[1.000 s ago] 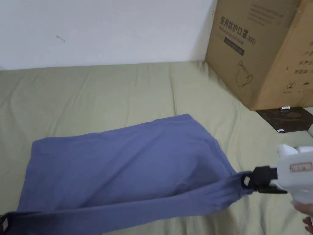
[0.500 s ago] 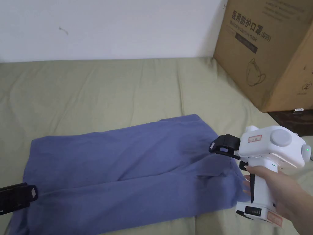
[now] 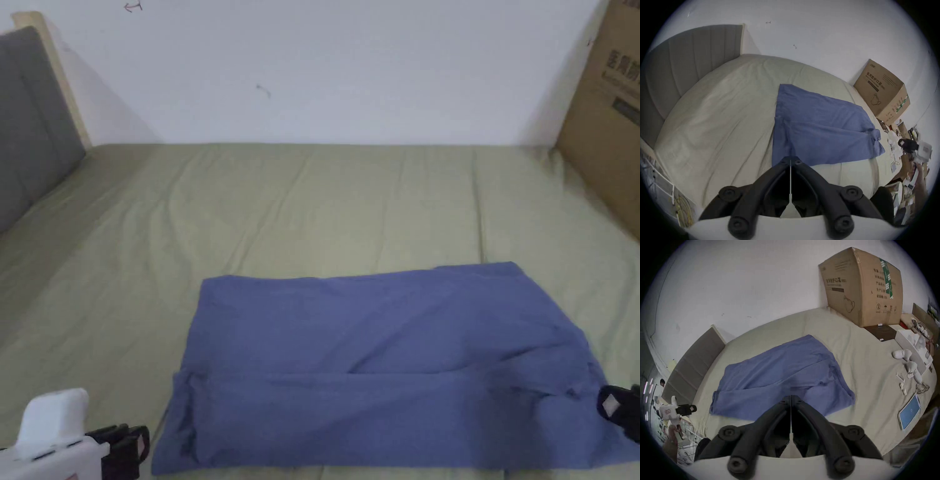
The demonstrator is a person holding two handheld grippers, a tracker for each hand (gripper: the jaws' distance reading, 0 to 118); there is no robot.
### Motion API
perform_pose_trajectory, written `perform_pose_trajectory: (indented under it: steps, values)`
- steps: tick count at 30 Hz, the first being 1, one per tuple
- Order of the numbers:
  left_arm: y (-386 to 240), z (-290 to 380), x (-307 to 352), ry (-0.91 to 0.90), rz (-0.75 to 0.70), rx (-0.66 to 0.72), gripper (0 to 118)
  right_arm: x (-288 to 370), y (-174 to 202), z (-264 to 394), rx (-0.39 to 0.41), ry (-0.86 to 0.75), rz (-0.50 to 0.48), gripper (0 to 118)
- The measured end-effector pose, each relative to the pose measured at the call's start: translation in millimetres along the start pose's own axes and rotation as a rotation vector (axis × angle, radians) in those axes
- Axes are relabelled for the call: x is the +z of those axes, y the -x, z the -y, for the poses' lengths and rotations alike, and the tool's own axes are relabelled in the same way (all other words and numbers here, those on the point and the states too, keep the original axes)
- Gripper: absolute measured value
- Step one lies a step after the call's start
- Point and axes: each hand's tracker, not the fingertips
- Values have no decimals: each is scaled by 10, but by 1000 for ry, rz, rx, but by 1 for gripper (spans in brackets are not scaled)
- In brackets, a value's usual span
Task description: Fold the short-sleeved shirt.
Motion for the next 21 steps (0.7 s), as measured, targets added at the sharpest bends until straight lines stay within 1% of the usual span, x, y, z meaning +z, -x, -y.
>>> perform_pose_trajectory:
  steps: [2,3,4,5,7,8,9,10,11,12,13,14,15,17,18,19,20,21]
  values:
    - [56,15,-104,19,-6,33,1,39,56,30,8,4,-14,0]
    - [66,-2,-131,25,-5,42,2,3,-3,19,10,7,-22,0]
    - [82,-23,-191,32,0,49,21,2,6,20,11,10,-30,0]
    - [112,-43,-280,43,-5,56,49,-5,11,19,12,13,-39,0]
    - [134,-80,-477,67,-39,72,117,-26,32,11,17,21,-47,0]
    - [145,-90,-600,82,-59,79,117,-42,27,7,17,27,-48,0]
    - [209,-60,-763,100,-66,77,114,-56,16,7,15,33,-50,0]
    - [216,-56,-884,112,-77,74,115,-56,6,18,11,39,-54,0]
    - [216,-88,-946,98,-92,70,115,-61,-14,24,1,43,-56,0]
    - [216,-109,-1065,126,-126,53,115,-71,-39,27,-11,49,-58,0]
    - [263,-98,-1135,158,-161,42,109,-82,-64,29,-21,55,-60,0]
    - [288,-87,-1226,192,-195,33,109,-98,-96,30,-31,63,-60,0]
    - [302,-83,-1309,221,-202,35,106,-126,-186,47,-36,68,-55,0]
    - [284,-18,-1478,267,-154,54,101,-171,-260,38,-35,80,-33,0]
    - [218,-17,-1465,245,-228,-21,96,-202,-307,27,-29,86,-16,0]
    - [158,-21,-1422,226,-217,-56,79,-227,-356,32,-27,88,-2,0]
    - [100,-24,-1389,207,-199,-79,59,-263,-407,14,-27,87,8,0]
    - [-50,4,-1218,196,-176,-104,29,-315,-476,-12,-30,84,16,0]
